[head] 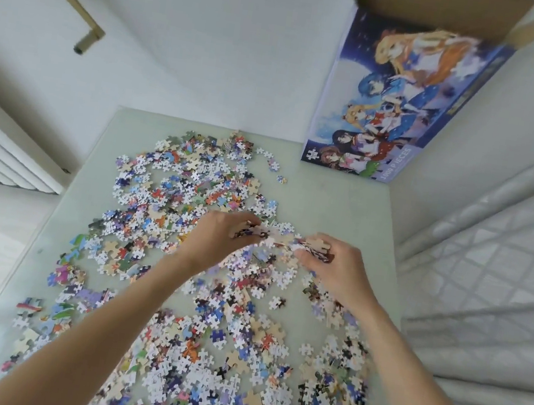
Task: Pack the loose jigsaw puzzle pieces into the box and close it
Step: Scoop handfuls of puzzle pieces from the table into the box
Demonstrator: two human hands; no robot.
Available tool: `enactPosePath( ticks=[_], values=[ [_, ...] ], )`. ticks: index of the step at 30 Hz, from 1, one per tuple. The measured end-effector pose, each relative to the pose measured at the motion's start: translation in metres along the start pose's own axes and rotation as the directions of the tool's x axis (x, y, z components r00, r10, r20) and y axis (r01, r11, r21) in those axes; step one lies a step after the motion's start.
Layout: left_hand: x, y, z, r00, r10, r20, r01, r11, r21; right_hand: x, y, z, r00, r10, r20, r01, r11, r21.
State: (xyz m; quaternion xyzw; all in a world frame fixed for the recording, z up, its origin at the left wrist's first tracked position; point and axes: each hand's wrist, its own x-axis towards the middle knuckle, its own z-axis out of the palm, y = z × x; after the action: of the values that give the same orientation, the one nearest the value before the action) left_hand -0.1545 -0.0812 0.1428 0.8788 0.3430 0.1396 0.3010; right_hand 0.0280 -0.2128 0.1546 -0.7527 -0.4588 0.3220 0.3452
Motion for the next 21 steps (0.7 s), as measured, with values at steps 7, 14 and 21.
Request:
enactPosePath(
  ticks=[7,14,21],
  values=[
    [0.111,0.073,-0.058,0.950,0.126,-0.285,-0.162,0.981,-0.107,0.065,-0.065,-0.118,0.950,-0.184,-0.252,0.200,0.979,0.039],
    [0.237,0.124,-0.085,0.910,0.146,-0.387,-0.221,0.963,-0.156,0.156,-0.089,-0.211,0.874,-0.299,-0.384,0.277,0.954,-0.111],
    [0.336,0.143,-0.089,0.883,0.250,-0.397,-0.238,0.968,0.080,0.240,-0.084,-0.262,0.824,-0.381,-0.419,0.156,0.864,-0.478]
  ],
)
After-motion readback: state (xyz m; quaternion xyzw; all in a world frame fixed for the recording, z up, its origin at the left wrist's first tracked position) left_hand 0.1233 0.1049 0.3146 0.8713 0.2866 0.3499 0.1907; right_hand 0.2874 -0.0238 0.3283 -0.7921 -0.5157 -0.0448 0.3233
